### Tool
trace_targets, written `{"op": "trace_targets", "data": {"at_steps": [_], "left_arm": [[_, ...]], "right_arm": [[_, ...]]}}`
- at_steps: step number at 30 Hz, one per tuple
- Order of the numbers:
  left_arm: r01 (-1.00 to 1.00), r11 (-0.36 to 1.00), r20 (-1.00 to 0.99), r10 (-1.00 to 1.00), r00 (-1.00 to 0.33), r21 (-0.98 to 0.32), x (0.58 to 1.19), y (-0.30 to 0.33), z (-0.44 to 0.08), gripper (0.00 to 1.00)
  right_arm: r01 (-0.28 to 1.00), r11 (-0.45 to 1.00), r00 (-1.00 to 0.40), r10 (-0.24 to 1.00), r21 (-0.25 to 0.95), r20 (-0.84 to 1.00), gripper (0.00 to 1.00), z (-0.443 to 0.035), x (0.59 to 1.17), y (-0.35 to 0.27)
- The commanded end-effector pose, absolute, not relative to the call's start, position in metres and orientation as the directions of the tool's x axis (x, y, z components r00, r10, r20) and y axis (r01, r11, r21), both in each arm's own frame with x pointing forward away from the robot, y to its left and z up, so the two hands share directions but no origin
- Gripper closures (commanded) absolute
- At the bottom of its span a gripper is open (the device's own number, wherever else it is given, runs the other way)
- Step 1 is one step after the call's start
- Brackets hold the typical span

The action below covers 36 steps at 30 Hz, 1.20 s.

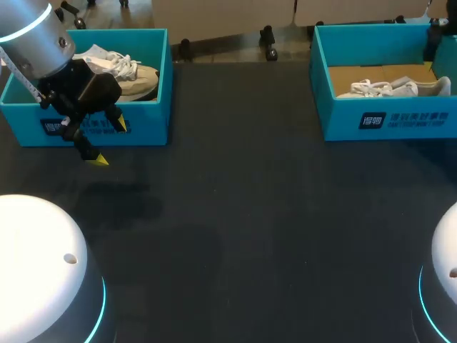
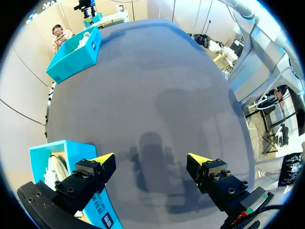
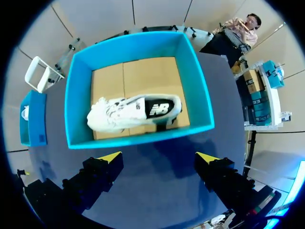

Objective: Take the shoe out of the shoebox, open the shoe tongue, remove and reinsert the insole, then place the shoe into the shoebox

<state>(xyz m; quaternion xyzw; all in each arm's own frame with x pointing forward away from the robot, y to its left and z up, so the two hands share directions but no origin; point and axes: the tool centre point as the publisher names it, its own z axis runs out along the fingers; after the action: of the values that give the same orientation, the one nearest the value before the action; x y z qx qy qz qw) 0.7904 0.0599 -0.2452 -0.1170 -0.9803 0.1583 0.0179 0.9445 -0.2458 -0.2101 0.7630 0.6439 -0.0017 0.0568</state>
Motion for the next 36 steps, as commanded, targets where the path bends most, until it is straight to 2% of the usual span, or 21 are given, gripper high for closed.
{"op": "trace_targets", "data": {"at_steps": [1,11,25,32,36], "left_arm": [[0.224,0.923,-0.001,0.236,-0.972,-0.312,0.791,0.06,-0.245,0.0],[0.224,0.923,-0.001,0.236,-0.972,-0.312,0.791,0.06,-0.245,0.0],[0.224,0.923,-0.001,0.236,-0.972,-0.312,0.791,0.06,-0.245,0.0],[0.411,0.847,-0.039,0.424,-0.905,-0.338,0.843,0.072,-0.235,0.0],[0.582,0.755,-0.057,0.596,-0.801,-0.302,0.883,0.082,-0.228,0.0]], "right_arm": [[0.978,-0.176,0.185,0.98,0.116,-0.072,0.0,-0.206,0.913,-0.236],[0.964,-0.248,0.25,0.968,0.094,-0.006,0.0,-0.219,0.879,-0.223],[0.964,-0.248,0.25,0.968,0.094,-0.006,0.0,-0.219,0.879,-0.223],[0.964,-0.248,0.25,0.968,0.094,-0.006,0.0,-0.219,0.879,-0.223],[0.964,-0.248,0.25,0.968,0.094,-0.006,0.0,-0.219,0.879,-0.223]]}}
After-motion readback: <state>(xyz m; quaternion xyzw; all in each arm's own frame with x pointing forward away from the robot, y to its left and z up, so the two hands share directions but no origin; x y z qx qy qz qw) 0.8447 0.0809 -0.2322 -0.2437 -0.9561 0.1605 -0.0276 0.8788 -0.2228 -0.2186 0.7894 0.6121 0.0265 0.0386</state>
